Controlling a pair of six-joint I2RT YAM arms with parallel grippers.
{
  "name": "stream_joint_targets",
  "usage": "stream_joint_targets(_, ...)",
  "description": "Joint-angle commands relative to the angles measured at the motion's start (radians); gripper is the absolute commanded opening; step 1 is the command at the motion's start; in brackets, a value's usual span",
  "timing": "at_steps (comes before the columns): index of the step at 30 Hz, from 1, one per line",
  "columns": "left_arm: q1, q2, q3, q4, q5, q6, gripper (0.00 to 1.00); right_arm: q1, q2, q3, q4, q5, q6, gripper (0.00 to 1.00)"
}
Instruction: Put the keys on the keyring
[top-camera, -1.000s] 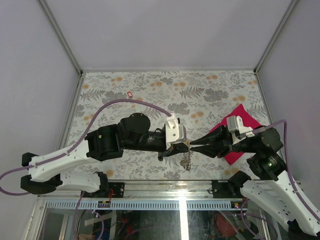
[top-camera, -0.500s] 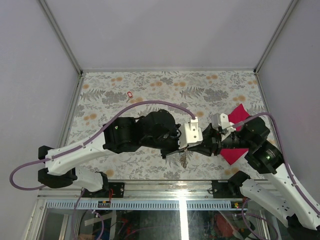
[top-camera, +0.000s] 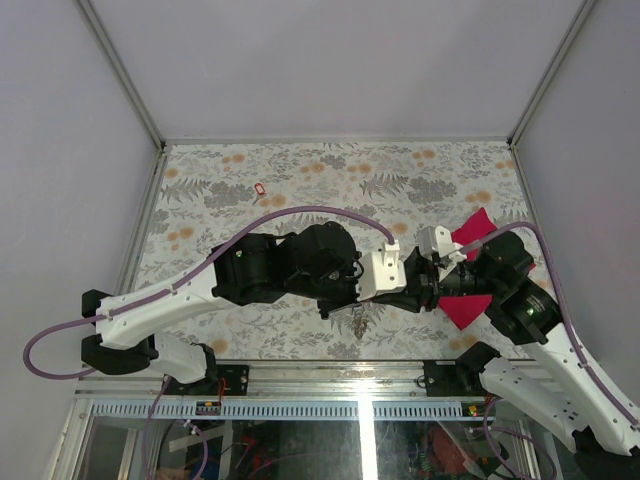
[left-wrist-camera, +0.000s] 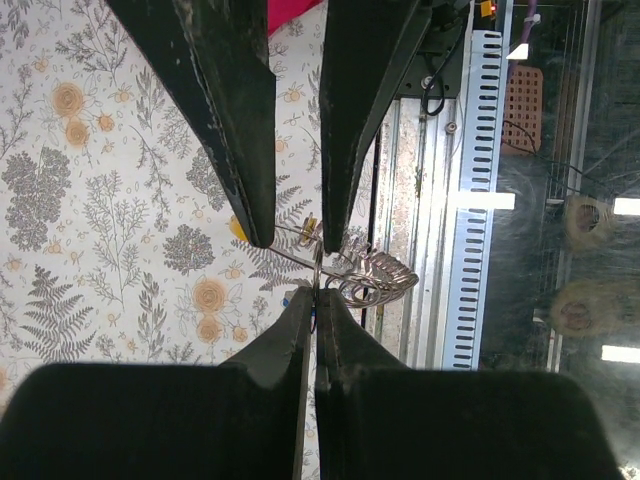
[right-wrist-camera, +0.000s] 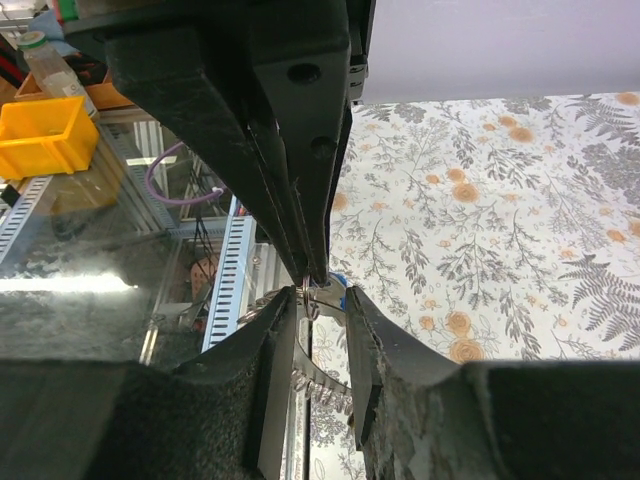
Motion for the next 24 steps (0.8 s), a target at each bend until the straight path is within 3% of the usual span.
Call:
stream_joint_targets(1,-0.006,-0.005,0.042,0.023,-0.022,0.011,0.00,-0.003,0.020,-0.018,0.102,-0.045,0.046,0.33)
stream_joint_targets(17,-0.005,0.003,0.047,0.043,-0.024,0.012,0.00,-0.003,0.037,-0.068,0.180,-0.062,0.094,0.30)
stream_joint_targets(24,-0.006,-0.001,0.044,0.049,-0.028,0.013,0.00,-0.003,0.049,-0.075,0.210,-0.068,0.107,0.22)
